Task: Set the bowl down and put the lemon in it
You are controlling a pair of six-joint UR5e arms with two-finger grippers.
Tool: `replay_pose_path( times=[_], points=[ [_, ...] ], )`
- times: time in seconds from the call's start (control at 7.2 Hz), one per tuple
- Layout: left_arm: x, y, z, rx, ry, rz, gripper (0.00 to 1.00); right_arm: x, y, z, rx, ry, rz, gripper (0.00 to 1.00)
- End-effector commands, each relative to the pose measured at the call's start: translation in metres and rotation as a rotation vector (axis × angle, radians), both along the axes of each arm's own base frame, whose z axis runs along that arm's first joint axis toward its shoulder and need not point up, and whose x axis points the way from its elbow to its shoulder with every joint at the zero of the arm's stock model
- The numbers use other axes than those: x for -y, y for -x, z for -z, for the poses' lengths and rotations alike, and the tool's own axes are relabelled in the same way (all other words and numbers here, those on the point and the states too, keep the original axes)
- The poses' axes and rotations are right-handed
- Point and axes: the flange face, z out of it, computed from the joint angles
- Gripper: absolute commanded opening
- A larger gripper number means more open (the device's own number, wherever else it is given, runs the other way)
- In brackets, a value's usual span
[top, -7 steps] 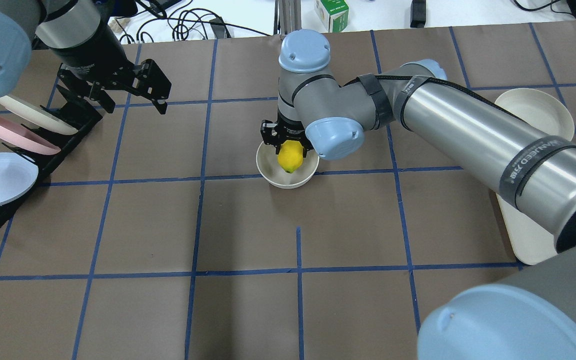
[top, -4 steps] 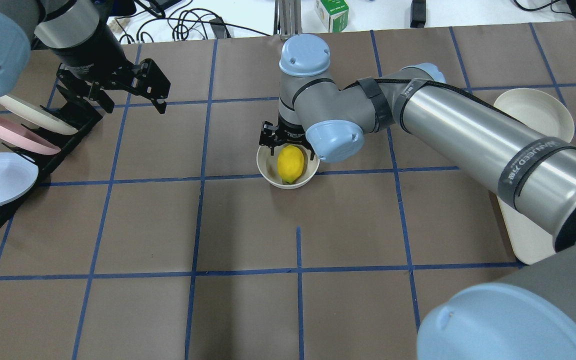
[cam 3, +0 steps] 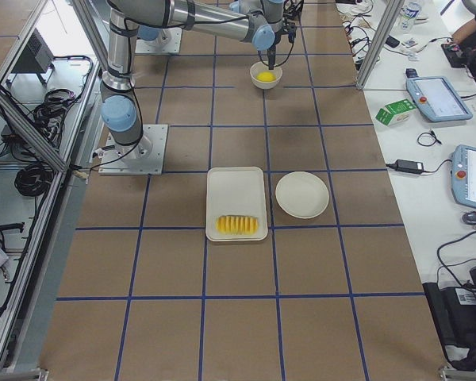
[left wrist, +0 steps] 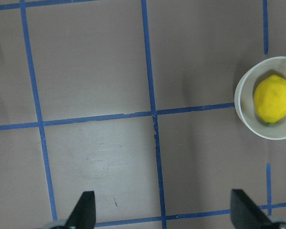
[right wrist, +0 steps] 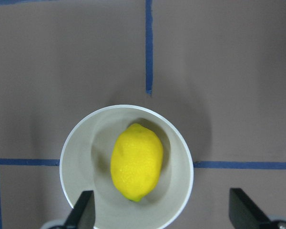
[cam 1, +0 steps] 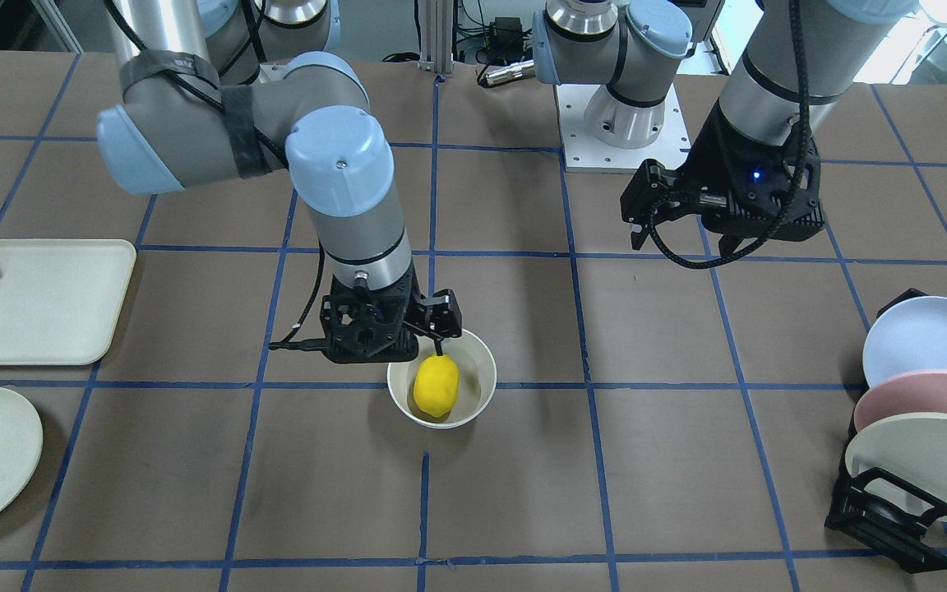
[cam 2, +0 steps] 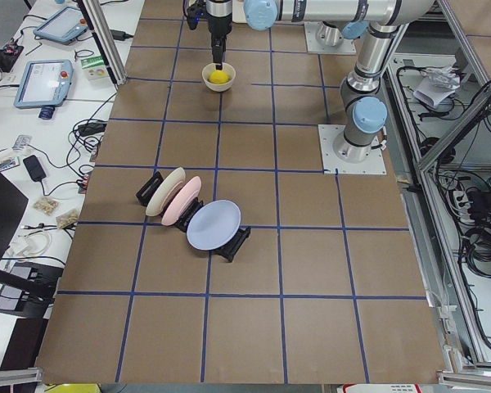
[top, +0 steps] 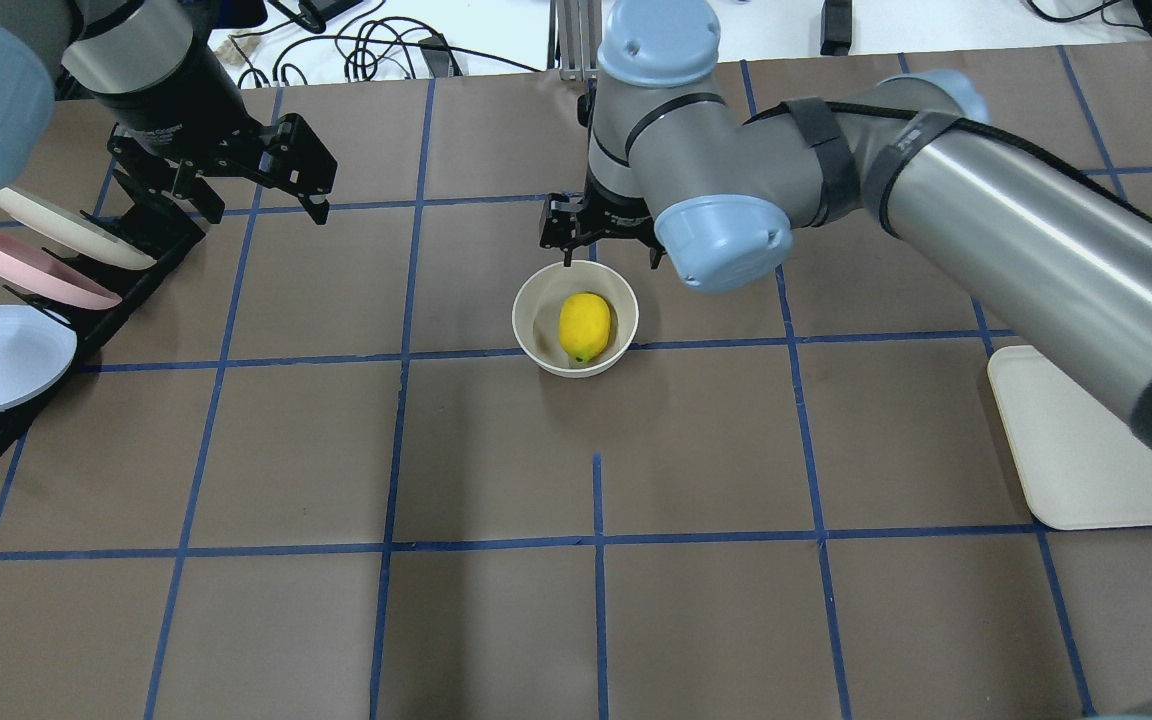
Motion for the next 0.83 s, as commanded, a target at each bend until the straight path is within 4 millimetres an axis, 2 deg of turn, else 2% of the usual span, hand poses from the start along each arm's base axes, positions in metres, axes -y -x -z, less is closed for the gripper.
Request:
replay_pose_path(
  times=[0.0,0.14,0.28,0.42,0.56,0.69],
  points=[
    [-0.001,0.000,0.001,0.000,-0.003,-0.001,1.00,0.003,0.073,-0.040,-0.010,-0.033,0.091,1.00],
    [-0.001,-0.002,-0.001,0.001,0.000,-0.005,1.00,-0.004,0.106,-0.056,-0.058,-0.057,0.106,1.00],
    [-0.001,-0.002,0.000,0.000,-0.001,-0.005,1.00,-0.007,0.152,-0.066,-0.185,-0.054,0.110,1.00],
    [-0.001,-0.003,0.000,0.001,-0.001,-0.007,1.00,-0.017,0.183,-0.081,-0.199,-0.082,0.138,1.00],
    [-0.001,-0.002,0.001,0.000,-0.003,-0.005,1.00,-0.027,0.193,-0.092,-0.200,-0.097,0.148,1.00],
    [-0.001,-0.002,0.001,0.000,-0.003,-0.005,1.00,-0.041,0.191,-0.110,-0.198,-0.087,0.146,1.00]
  ],
)
